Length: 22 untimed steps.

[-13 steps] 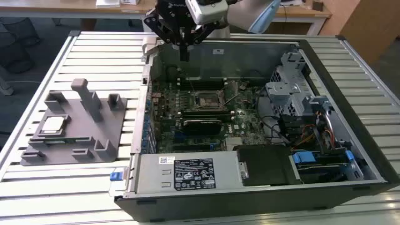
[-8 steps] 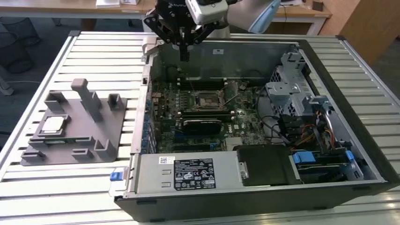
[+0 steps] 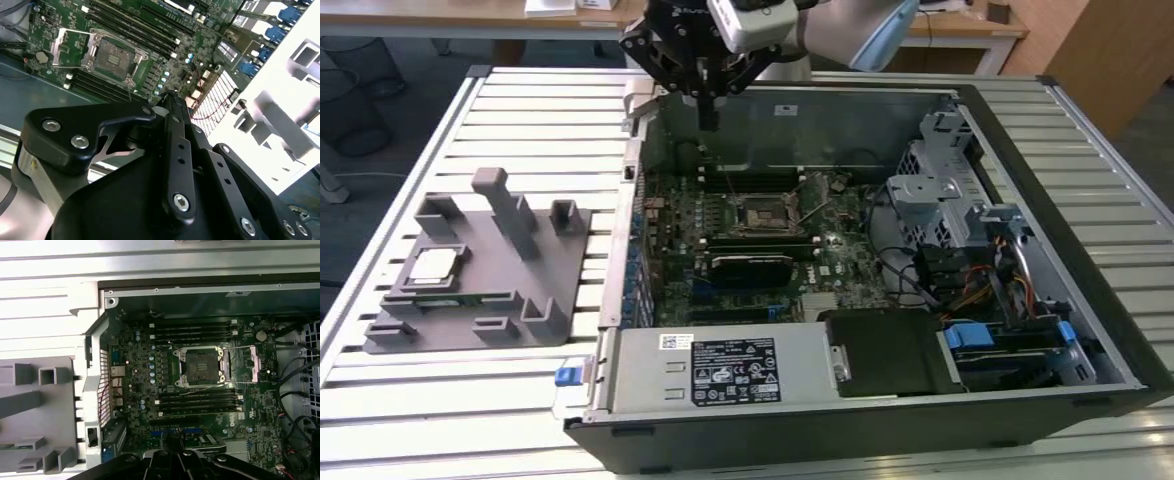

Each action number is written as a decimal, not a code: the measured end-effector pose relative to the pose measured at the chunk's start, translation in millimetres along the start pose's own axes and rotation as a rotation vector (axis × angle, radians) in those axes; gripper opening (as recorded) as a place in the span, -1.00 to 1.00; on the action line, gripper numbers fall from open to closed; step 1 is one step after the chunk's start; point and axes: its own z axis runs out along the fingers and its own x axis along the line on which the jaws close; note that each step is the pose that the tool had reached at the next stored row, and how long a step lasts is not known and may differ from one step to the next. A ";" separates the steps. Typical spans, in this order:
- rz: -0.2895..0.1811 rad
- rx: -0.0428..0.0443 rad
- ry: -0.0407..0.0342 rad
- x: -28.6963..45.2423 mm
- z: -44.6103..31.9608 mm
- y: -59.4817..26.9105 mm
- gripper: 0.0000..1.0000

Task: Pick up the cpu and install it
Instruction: 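Reach for the cpu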

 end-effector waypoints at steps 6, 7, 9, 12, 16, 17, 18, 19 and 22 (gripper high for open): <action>0.000 0.0001 0.0000 13.0 -0.4 -1.0 -0.79; 0.000 0.0001 0.0001 15.1 -0.5 -1.1 -0.79; 0.000 0.0000 0.0000 19.5 -0.5 -1.5 -0.79; 0.000 -0.0001 0.0000 25.6 -0.7 -1.9 -0.79; 0.000 0.0000 0.0000 32.7 -0.9 -2.5 -0.79; 0.000 0.0000 0.0000 34.5 -1.0 -2.6 -0.79; 0.000 0.0000 0.0000 36.4 -1.0 -2.7 -0.79; 0.000 0.0000 0.0000 38.5 -1.0 -2.9 -0.79; 0.000 0.0000 0.0000 44.0 -1.2 -3.3 -0.79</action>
